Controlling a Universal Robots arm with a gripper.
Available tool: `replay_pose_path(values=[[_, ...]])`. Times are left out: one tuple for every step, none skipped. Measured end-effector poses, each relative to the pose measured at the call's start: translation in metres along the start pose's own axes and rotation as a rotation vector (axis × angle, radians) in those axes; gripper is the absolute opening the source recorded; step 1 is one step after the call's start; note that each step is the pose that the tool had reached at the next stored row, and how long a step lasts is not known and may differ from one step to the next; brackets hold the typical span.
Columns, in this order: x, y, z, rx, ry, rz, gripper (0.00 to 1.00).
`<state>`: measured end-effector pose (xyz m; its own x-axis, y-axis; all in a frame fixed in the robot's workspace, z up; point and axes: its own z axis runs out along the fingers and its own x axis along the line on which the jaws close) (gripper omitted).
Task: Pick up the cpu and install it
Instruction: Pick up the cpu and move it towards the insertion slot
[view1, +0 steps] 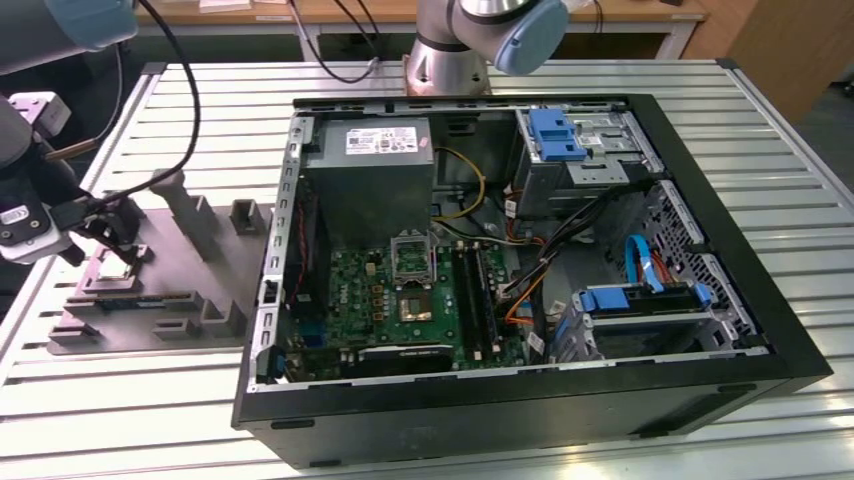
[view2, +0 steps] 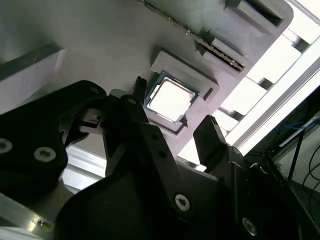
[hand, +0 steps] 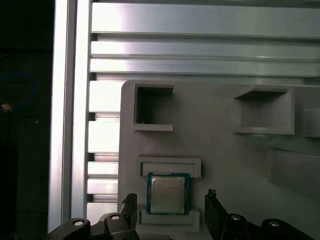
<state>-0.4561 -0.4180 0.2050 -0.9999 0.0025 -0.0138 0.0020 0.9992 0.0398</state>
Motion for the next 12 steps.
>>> replay_pose_path(values=[[0.0003, 0.0, 0.0008, 0.0, 0.0001, 0.0, 0.65], [0.0009, 0.0002, 0.0017, -0.0001, 0.0, 0.0, 0.65], [0.0015, 0.0004, 0.0026, -0.0001, 0.0, 0.0, 0.65], [0.0019, 0.0007, 0.0039, -0.0002, -0.0002, 0.0, 0.65], [0.002, 0.001, 0.0051, -0.0002, -0.0001, 0.0, 0.65], [0.0021, 0.0016, 0.0064, -0.0001, 0.0, 0.0, 0.65], [0.0021, 0.0022, 0.0075, -0.0001, 0.0, 0.0, 0.65], [0.0022, 0.0027, 0.0087, -0.0001, 0.0, 0.001, 0.65], [0.0022, 0.0034, 0.0101, -0.0001, 0.0, 0.001, 0.65], [0.0022, 0.0043, 0.0113, -0.0002, -0.0001, 0.001, 0.65], [0.0023, 0.005, 0.0124, -0.0002, -0.0001, 0.001, 0.65], [0.0026, 0.0054, 0.0132, -0.0001, -0.0001, 0.001, 0.65]])
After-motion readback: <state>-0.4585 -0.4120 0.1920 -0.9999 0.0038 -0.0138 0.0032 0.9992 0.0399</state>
